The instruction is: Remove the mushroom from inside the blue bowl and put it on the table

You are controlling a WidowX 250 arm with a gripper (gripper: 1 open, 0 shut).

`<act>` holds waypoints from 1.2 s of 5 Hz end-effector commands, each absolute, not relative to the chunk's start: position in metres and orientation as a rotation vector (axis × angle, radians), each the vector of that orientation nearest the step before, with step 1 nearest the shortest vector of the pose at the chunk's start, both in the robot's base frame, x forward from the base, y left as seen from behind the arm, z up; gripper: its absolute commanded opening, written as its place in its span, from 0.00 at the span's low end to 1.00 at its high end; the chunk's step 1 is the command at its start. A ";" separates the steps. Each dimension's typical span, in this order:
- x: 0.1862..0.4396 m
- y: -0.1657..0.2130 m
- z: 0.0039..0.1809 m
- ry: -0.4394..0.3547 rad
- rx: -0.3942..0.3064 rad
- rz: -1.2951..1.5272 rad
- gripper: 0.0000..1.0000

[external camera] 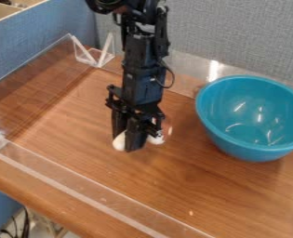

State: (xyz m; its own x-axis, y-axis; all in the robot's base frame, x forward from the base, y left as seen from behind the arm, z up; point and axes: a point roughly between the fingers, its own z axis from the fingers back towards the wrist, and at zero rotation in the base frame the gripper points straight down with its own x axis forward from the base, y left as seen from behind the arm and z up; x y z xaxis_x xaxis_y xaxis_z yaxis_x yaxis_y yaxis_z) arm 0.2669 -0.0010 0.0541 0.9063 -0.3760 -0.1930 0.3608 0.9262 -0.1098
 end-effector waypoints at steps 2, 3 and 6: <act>0.271 0.002 0.076 0.122 -0.070 -0.372 0.00; 0.271 0.002 0.077 0.116 -0.074 -0.374 0.00; 0.272 0.001 0.055 0.147 -0.080 -0.387 0.00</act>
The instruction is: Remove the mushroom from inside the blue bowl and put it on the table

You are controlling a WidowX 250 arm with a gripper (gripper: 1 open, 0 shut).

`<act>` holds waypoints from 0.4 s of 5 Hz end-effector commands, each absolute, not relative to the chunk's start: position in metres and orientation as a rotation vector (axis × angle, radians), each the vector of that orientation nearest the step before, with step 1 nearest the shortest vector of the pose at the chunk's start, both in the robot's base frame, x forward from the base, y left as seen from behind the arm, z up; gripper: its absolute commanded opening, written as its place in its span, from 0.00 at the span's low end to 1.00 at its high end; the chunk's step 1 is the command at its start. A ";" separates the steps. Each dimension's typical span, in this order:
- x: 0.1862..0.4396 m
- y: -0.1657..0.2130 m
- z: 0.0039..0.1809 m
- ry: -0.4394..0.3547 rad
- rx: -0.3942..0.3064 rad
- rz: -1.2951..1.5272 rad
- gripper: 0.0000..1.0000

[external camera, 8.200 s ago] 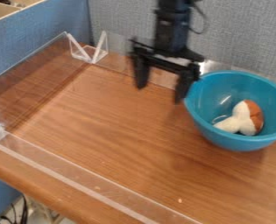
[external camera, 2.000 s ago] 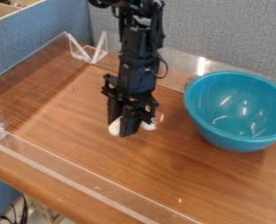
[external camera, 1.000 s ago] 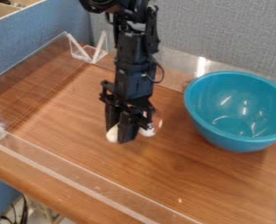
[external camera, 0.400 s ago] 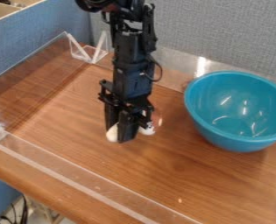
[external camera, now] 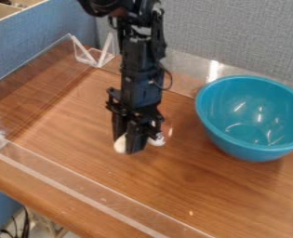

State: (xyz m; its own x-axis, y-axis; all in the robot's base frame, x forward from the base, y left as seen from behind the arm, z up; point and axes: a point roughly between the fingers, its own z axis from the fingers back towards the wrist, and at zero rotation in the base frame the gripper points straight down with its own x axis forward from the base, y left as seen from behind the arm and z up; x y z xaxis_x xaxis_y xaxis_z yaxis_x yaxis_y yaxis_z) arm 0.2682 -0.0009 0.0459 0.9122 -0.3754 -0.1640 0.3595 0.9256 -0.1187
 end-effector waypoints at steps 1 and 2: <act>0.272 0.001 0.047 0.160 -0.082 -0.392 0.00; 0.271 0.001 0.044 0.164 -0.086 -0.391 0.00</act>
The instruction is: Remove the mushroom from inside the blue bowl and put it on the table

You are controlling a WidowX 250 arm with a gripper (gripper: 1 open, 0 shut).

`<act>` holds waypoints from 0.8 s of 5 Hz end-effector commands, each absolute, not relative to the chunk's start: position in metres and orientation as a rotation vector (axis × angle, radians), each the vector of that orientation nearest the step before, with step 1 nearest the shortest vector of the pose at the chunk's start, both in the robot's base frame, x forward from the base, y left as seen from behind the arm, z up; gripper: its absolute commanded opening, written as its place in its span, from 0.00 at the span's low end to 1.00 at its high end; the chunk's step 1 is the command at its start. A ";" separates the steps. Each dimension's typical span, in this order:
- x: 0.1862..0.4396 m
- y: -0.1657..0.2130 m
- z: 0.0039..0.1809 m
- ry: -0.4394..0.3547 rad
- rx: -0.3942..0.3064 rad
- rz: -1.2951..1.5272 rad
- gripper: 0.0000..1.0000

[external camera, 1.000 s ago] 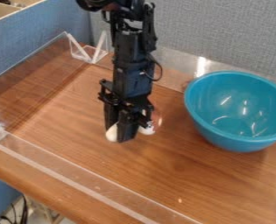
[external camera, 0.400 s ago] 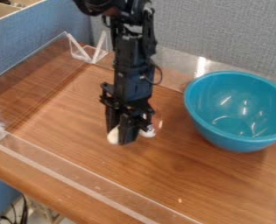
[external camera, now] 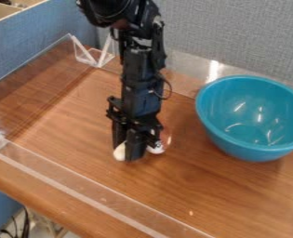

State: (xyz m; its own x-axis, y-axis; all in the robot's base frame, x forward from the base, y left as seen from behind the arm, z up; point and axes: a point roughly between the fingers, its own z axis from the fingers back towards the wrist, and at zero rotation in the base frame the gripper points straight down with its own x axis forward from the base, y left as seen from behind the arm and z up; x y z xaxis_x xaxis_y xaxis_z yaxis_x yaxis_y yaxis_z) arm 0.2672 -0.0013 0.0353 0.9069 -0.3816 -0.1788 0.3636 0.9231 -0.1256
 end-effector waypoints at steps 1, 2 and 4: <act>0.270 0.002 0.046 0.156 -0.089 -0.384 1.00; 0.268 0.002 0.050 0.143 -0.091 -0.377 1.00; 0.266 0.004 0.058 0.106 -0.087 -0.367 0.00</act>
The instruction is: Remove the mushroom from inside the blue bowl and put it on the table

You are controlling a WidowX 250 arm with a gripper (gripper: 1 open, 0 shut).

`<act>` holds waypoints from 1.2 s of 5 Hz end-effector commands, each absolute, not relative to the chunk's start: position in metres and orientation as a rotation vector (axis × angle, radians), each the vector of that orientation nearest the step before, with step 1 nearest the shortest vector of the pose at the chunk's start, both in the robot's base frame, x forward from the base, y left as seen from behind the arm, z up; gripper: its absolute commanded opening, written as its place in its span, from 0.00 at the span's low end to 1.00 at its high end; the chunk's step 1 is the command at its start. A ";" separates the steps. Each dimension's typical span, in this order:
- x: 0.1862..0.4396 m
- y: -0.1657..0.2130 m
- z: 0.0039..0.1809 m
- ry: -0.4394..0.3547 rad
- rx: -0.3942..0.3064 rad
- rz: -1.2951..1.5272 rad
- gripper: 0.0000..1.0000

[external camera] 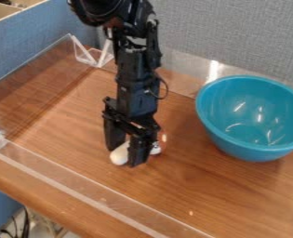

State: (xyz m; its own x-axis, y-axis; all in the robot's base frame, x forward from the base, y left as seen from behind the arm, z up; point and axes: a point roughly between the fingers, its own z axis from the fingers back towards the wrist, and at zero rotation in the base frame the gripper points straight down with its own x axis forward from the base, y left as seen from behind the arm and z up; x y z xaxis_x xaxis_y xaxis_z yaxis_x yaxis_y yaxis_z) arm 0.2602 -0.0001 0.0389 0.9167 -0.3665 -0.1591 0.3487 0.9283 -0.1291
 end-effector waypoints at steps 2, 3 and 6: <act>0.264 0.005 0.068 0.075 -0.084 -0.355 1.00; 0.264 0.005 0.073 0.061 -0.081 -0.347 1.00; 0.268 0.006 0.053 0.079 -0.074 -0.335 1.00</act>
State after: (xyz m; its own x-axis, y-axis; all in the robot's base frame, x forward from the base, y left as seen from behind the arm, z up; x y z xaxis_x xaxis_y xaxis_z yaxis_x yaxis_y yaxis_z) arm 0.2651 0.0037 0.0445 0.9370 -0.3356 -0.0969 0.3264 0.9399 -0.1000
